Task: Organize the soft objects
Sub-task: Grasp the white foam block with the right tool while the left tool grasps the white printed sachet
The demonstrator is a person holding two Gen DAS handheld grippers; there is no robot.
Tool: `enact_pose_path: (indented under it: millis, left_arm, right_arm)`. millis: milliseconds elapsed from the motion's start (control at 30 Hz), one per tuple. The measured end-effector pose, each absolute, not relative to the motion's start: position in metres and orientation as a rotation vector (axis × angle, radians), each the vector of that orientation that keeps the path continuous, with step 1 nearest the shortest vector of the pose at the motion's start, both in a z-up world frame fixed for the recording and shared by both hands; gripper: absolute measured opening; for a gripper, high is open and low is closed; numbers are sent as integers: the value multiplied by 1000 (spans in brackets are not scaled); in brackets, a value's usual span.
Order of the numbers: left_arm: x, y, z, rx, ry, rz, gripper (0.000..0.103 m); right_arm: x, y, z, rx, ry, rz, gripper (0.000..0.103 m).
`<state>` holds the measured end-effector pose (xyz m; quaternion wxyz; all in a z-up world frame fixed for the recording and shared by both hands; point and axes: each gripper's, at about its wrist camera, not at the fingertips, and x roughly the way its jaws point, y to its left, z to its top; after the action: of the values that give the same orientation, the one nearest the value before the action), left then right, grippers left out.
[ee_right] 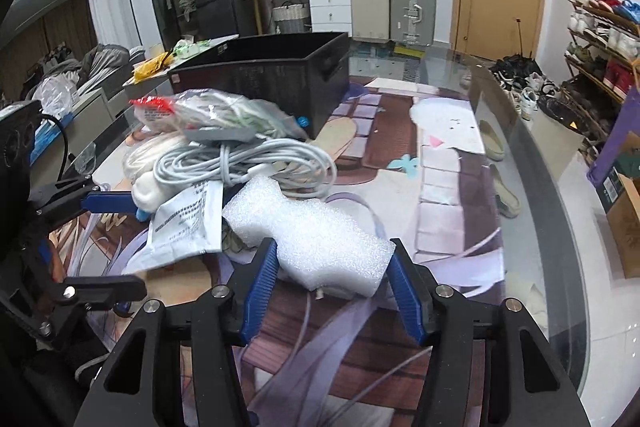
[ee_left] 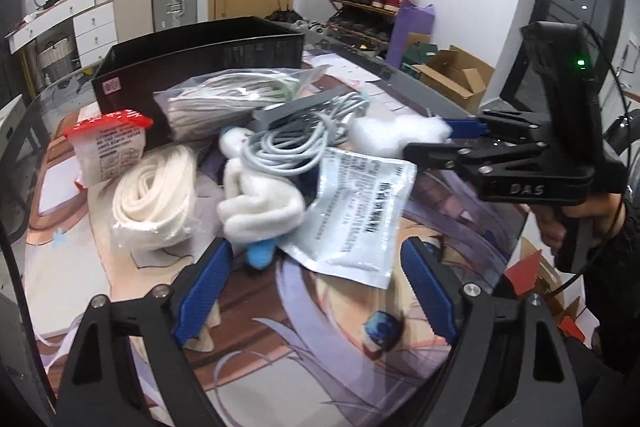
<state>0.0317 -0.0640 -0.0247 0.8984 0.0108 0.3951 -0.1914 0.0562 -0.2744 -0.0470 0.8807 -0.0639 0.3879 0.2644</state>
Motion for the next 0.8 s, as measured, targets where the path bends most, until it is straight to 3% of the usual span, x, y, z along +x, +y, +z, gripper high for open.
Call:
enact_pose_path:
  millis: [333,800]
  left_arm:
    - [21,-41,-9,-19,755,-419,86]
    - [40,-94,-5,166,753,-582,87]
  right_arm:
    - [57,-286,-42,-118,779,532,55]
    - [51,-292,-39,-123,764,526,55]
